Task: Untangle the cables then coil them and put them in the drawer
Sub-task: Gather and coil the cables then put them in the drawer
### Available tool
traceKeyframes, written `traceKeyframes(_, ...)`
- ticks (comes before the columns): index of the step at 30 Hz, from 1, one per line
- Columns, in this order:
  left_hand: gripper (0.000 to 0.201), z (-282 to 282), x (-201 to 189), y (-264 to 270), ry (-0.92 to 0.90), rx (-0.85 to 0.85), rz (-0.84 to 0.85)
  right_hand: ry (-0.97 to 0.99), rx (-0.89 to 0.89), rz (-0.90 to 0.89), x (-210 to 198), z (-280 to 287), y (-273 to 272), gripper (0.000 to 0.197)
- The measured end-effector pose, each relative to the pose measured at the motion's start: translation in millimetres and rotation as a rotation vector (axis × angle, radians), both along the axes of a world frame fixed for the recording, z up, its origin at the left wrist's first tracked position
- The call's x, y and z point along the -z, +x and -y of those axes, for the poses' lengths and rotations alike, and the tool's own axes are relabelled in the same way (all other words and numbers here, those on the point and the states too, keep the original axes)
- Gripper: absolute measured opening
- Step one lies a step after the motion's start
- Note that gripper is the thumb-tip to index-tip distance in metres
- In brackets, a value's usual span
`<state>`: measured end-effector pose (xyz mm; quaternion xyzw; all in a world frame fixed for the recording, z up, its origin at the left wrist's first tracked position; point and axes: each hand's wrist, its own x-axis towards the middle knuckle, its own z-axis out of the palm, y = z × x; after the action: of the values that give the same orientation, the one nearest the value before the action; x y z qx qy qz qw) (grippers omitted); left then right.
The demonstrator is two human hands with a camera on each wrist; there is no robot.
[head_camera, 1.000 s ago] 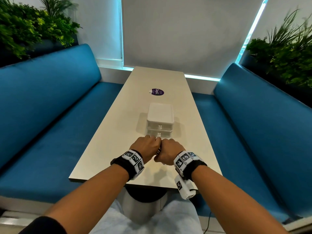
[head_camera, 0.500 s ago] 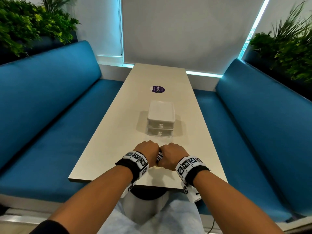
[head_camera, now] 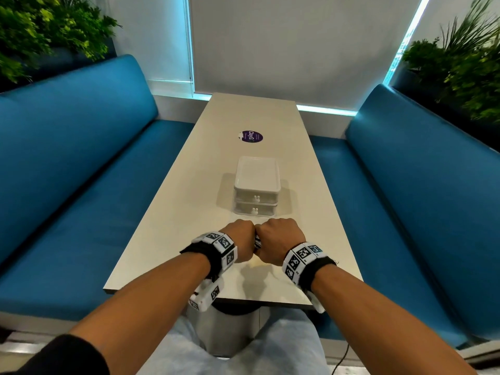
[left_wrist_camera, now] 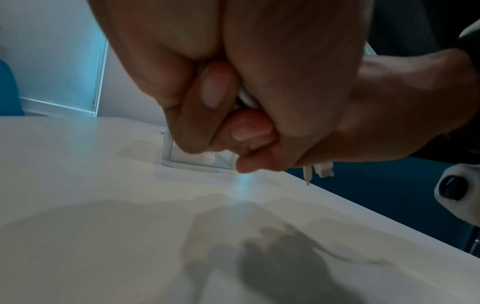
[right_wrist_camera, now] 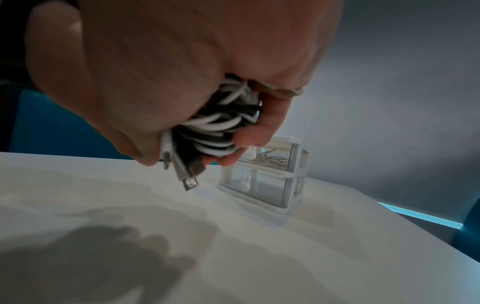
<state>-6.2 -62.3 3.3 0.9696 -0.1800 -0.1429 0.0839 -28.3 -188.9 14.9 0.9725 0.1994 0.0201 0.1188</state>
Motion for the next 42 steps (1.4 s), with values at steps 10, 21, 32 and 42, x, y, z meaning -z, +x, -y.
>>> traceKeyframes(10, 0.03, -16, -1, 21, -0.27, 0.02, -0.11, 0.033, 0.001, -0.023, -9, 13, 20, 0.016)
traceKeyframes(21, 0.019, -24, 47, 53, -0.226, -0.282, -0.131, 0.32, 0.126, 0.192, -44, 30, 83, 0.028)
traceKeyframes(32, 0.03, -12, 72, 51, -0.28, -0.436, -0.049, 0.319, 0.11, 0.11, -20, 16, 98, 0.01)
traceKeyframes(42, 0.031, -12, 64, 18, -0.369, -0.465, -0.059, 0.327, 0.098, 0.086, -21, 10, 55, 0.012)
